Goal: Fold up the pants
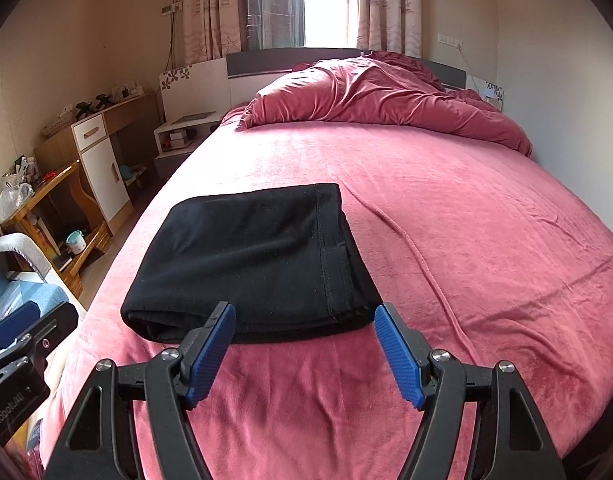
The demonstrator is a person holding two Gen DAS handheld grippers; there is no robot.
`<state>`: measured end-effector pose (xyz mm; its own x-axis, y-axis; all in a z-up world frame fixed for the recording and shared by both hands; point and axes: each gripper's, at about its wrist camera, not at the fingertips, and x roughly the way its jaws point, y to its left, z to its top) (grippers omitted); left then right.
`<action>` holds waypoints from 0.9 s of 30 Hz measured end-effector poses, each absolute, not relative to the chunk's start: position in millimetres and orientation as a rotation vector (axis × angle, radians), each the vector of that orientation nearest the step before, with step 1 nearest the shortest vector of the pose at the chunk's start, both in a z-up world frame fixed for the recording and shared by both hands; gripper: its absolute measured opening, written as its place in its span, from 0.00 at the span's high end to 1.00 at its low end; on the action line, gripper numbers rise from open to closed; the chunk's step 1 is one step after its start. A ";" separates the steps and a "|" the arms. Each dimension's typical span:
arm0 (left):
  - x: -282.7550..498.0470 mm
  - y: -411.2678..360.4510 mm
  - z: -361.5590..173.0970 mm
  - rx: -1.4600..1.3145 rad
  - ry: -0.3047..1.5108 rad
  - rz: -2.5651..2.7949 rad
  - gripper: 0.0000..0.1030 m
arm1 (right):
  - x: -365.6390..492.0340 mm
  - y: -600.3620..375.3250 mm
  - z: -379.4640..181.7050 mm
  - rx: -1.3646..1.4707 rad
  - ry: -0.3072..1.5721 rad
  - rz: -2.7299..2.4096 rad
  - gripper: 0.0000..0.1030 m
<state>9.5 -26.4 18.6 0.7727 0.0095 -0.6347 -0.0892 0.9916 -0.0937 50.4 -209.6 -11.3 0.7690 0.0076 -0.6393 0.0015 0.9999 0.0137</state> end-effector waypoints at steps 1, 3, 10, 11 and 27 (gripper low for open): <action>8.6 -27.7 19.5 -0.110 0.685 0.063 0.33 | 49.8 -209.3 -11.7 0.012 0.695 0.003 0.29; 6.7 -29.3 20.4 -0.102 0.680 0.062 0.30 | 48.8 -207.7 -12.1 0.009 0.696 0.003 0.29; 4.0 -25.5 20.6 -0.132 0.686 0.062 0.30 | 45.8 -206.4 -14.7 0.010 0.706 0.002 0.28; 4.3 -24.4 20.6 -0.136 0.687 0.064 0.30 | 45.5 -206.6 -14.8 0.011 0.706 0.003 0.28; 2.0 -16.5 18.8 -0.149 0.690 0.093 0.30 | 43.6 -202.3 -15.7 0.002 0.706 0.011 0.27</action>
